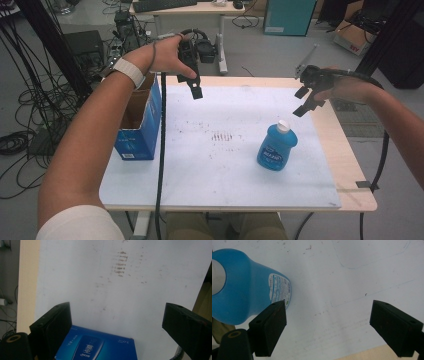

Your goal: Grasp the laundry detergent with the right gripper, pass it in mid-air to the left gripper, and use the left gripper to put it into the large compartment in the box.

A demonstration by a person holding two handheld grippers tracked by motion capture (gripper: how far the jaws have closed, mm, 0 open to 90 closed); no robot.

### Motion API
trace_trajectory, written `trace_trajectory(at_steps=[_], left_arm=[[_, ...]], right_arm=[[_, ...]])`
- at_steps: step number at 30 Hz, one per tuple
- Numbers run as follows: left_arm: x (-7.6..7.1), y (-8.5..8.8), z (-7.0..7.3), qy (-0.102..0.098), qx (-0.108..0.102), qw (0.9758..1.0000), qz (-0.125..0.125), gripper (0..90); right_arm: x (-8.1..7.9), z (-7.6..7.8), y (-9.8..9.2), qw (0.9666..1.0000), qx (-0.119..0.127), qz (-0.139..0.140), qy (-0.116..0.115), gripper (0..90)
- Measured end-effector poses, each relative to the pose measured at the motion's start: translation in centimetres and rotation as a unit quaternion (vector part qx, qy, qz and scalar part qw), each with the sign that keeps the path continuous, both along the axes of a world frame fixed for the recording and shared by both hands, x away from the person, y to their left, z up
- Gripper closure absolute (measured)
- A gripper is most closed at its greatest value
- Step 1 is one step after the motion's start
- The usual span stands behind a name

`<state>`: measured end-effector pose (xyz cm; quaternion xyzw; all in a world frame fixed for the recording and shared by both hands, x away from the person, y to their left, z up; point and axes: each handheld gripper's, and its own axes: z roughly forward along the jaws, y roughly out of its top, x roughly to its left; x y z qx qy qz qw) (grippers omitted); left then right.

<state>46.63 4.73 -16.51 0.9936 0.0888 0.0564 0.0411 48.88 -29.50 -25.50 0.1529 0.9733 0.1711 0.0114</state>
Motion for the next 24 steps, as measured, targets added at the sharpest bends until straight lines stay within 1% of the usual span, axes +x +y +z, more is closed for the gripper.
trace_trajectory(at_steps=[2, 4, 8, 9, 10, 12, 16, 19, 20, 22, 23, 24], left_arm=[[0.0, -0.1, 0.0, 0.004, -0.003, 1.0, 0.004, 8.8], [-0.1, -0.2, 0.0, 0.003, -0.002, 1.0, 0.005, 8.1], [-0.1, -0.3, 0.0, 0.003, -0.002, 1.0, 0.005, 8.1], [-0.1, -0.4, 0.0, 0.005, -0.001, 1.0, 0.004, 8.2], [-0.1, -0.4, 0.0, 0.006, -0.001, 1.0, 0.005, 10.1], [-0.1, -0.4, -0.1, 0.009, -0.001, 0.9999, 0.007, 10.0], [-0.2, -0.4, -0.2, 0.002, -0.002, 1.0, 0.005, 9.4], [-0.3, -0.5, -0.3, 0.002, -0.003, 1.0, 0.002, 8.7], [-0.4, -0.5, -0.3, -0.001, -0.002, 1.0, 0.001, 8.7], [-0.5, -0.6, -0.5, 0.002, -0.003, 1.0, 0.0, 8.4], [-0.6, -0.6, -0.6, 0.001, -0.004, 1.0, 0.0, 8.4], [-0.6, -0.6, -0.7, 0.005, -0.003, 1.0, 0.0, 8.5]], right_arm=[[0.0, 0.2, -0.1, 1.0, 0.004, -0.003, -0.002, 13.7], [0.1, 0.3, -0.1, 1.0, 0.004, -0.003, -0.005, 13.6], [0.1, 0.4, -0.2, 0.9999, 0.009, -0.006, -0.008, 13.4], [0.2, 0.4, -0.3, 0.9999, 0.007, -0.005, -0.007, 13.0], [0.2, 0.4, -0.3, 0.9999, 0.007, -0.007, -0.008, 12.6], [0.1, 0.4, -0.3, 0.9999, 0.007, -0.008, -0.009, 12.6], [-0.1, 0.6, -0.5, 0.9998, 0.006, -0.009, -0.013, 11.9], [-0.4, 1.0, -0.9, 0.9996, 0.006, -0.016, -0.02, 9.6], [-0.4, 1.0, -0.9, 0.9996, 0.006, -0.016, -0.02, 9.6], [-0.8, 1.4, -1.2, 0.9993, 0.014, -0.022, -0.026, 7.8], [-0.8, 1.4, -1.2, 0.9993, 0.014, -0.022, -0.026, 7.8], [-1.0, 1.5, -1.3, 0.999, 0.017, -0.03, -0.028, 7.6]])
